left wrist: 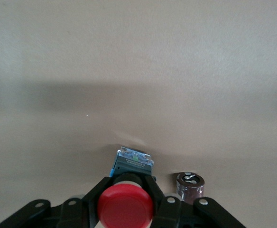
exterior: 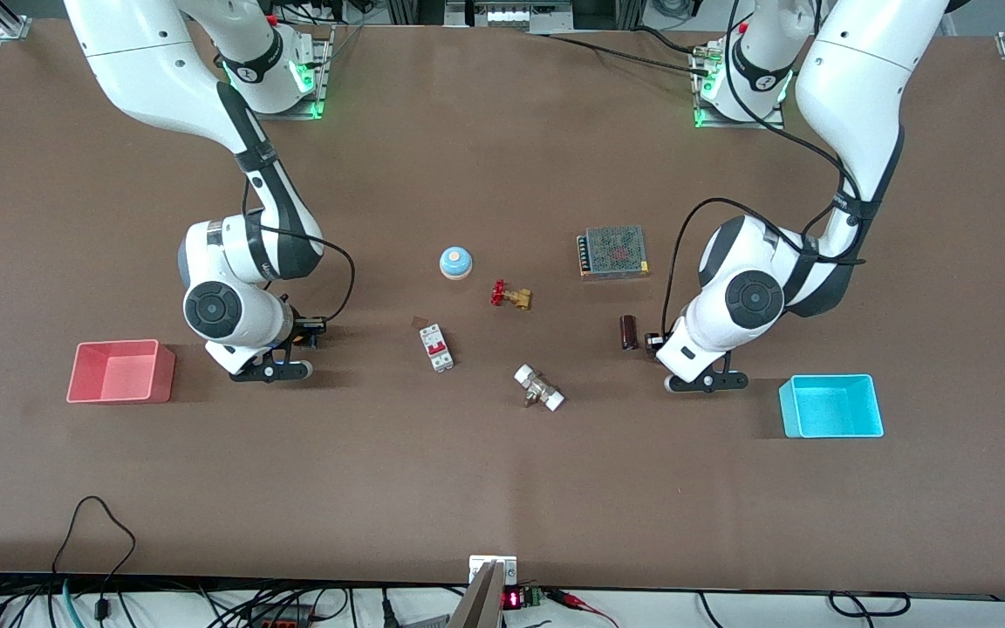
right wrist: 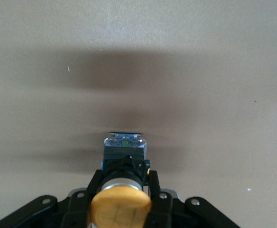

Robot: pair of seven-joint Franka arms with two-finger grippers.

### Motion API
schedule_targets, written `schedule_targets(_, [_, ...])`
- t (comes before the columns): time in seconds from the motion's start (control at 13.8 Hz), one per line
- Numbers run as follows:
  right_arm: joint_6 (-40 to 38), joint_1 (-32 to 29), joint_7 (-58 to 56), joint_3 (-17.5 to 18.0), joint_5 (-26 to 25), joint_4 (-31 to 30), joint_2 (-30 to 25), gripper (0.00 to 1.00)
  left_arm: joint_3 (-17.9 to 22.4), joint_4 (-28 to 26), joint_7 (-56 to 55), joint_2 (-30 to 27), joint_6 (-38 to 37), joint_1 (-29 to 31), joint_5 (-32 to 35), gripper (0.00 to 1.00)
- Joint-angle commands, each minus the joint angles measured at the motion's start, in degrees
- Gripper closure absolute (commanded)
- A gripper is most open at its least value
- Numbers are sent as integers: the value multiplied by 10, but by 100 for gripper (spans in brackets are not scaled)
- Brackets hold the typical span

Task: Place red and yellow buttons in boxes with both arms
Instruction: 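Carry the yellow button to the pink box while the left gripper carries red to cyan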

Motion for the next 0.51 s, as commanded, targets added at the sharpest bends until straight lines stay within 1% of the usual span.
schedule_targets(0.0, [-27,-4,1,-1,8,18,-15,80,4,2,-2,-40,-25,14,10,87])
schedule_targets(0.22, [-51,-11,-2,-9,11,59,-38,81,6,34,19,-43,-30,40,10,87])
schedule_targets(0.36, [-81,-25,-22,-41,1,86,-52,81,7,54,57,-44,-40,74,12,87])
schedule_targets(0.44, [-86,-35,-58,-64,2,87,-59,81,6,69,87,-43,-55,89,12,87])
